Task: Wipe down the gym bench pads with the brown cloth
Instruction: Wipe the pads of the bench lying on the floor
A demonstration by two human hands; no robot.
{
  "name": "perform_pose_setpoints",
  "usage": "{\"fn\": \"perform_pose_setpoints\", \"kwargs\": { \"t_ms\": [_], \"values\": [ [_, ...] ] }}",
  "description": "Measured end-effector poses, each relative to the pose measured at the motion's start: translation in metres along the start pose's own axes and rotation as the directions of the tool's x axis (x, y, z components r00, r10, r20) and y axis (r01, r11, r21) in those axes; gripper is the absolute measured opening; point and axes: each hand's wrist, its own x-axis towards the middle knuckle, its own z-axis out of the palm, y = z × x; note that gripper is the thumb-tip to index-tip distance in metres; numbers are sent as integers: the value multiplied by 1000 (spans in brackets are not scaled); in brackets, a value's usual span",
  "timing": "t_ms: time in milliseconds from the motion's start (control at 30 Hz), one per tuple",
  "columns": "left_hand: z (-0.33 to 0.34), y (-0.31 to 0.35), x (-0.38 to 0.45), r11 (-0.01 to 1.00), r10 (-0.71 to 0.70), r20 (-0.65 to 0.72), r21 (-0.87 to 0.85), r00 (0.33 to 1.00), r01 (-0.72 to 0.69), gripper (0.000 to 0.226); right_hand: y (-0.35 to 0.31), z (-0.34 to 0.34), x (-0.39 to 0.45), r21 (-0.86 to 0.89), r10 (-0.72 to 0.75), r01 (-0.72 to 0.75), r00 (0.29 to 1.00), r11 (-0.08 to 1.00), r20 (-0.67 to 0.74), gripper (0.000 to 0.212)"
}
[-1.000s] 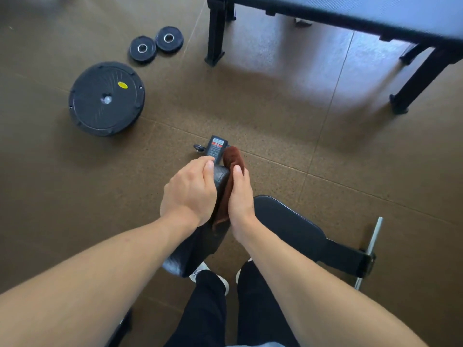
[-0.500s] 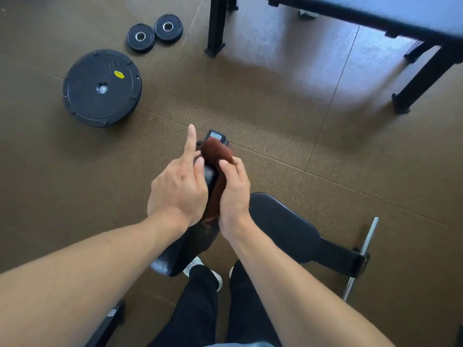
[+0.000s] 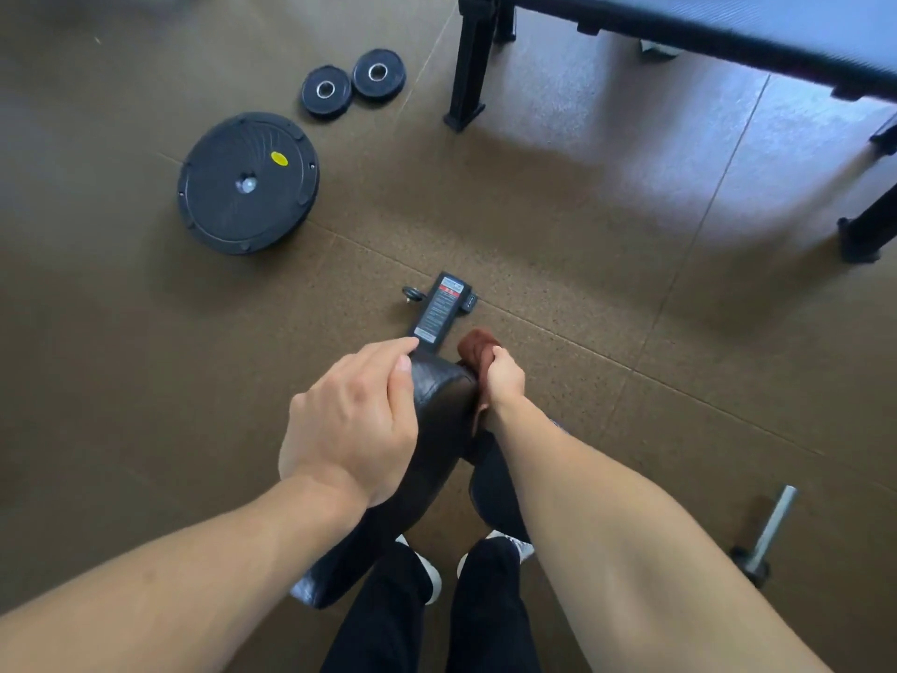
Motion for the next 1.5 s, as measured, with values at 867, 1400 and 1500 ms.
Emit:
{"fn": "perform_pose_setpoints", "kwargs": {
  "t_ms": [867,1400,1500],
  "values": [
    [-3,-6,3,997,48,47,-70,998,-45,33,95,35,-143,334,-162,202,976,921,-144,57],
    [-8,-268,-103,836,-158,306,-464,939,292,32,96,103,-238,-669,-795,477,528,569,-299,57],
    [-10,-287,-114,856,-140,303,-442,943,269,28,55,98,-225,-737,-797,420,543,529,-263,55]
  ]
}}
